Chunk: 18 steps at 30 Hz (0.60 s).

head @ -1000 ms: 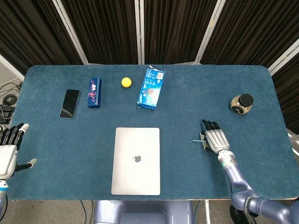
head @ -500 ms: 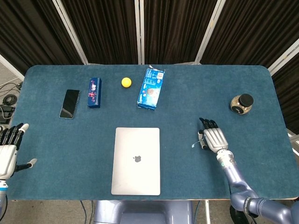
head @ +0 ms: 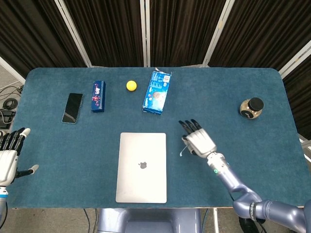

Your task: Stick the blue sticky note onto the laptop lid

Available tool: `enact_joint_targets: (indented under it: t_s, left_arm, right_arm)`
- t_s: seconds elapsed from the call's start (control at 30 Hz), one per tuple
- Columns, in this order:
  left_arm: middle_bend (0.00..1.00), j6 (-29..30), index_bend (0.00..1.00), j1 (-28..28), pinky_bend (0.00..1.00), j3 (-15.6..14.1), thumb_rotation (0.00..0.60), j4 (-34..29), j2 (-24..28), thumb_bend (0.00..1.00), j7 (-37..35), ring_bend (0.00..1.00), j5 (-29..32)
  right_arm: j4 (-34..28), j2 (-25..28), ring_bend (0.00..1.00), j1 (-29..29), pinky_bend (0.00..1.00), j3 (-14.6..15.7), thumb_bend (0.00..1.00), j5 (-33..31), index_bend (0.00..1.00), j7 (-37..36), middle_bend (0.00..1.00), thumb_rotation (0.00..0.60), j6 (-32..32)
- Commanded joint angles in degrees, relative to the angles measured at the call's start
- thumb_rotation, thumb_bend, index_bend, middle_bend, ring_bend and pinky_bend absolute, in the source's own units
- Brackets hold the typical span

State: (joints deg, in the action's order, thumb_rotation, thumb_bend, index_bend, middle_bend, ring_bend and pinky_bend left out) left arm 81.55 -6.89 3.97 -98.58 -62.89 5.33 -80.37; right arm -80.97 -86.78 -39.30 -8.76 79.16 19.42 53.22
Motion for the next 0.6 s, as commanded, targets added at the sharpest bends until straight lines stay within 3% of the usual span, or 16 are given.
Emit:
enact_joint_targets:
  t_s: [0.03, 0.27, 0.6]
  left_arm:
    - [0.00, -0.3, 0.00, -0.1, 0.00, 0.1, 0.600, 0.0, 0.2, 0.00, -0.7, 0.00, 0.3]
    - [0.00, -0.9, 0.00, -0.1, 0.00, 0.3, 0.600, 0.1, 0.9, 0.00, -2.6, 0.00, 1.0]
    - [0.00, -2.4, 0.00, -0.7, 0.00, 0.7, 0.600, 0.8, 1.3, 0.00, -4.3, 0.00, 2.3]
  right_arm:
    - [-2.1, -1.3, 0.00, -4.5, 0.00, -1.7, 0.38, 0.0, 0.63, 5.8, 0.00, 0.600, -2.9]
    - [0.9, -4.3, 0.00, -11.1, 0.00, -1.6, 0.38, 3.1, 0.63, 9.4, 0.00, 0.600, -7.6]
    - [3.5, -7.2, 0.00, -16.9, 0.00, -0.3, 0.38, 9.0, 0.64, 15.3, 0.00, 0.600, -9.2]
